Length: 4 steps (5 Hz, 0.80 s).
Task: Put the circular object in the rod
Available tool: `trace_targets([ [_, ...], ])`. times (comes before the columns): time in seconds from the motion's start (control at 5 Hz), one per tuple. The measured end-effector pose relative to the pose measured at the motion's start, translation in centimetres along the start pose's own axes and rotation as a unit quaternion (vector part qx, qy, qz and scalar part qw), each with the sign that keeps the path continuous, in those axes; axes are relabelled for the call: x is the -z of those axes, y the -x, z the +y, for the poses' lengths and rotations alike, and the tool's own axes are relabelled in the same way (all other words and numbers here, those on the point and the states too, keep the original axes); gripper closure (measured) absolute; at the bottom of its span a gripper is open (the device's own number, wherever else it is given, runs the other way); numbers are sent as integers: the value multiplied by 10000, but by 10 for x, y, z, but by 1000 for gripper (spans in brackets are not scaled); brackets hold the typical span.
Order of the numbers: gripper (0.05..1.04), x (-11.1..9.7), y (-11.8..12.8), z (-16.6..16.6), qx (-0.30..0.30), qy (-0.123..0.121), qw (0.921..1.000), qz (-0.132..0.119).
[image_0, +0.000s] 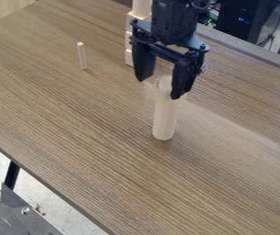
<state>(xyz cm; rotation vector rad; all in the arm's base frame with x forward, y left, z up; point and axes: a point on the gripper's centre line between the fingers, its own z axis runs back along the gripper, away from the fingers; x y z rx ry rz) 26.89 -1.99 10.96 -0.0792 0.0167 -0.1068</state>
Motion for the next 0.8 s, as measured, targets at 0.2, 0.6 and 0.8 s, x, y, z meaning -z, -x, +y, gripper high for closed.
trace_targets([
  [0.2,83,2,1,-2,-20,-90,9999,68],
  [0.6,83,-12,6,-7,7,-124,9999,-53],
  [0.8,83,-39,12,-13,63,-15,9994,-336],
])
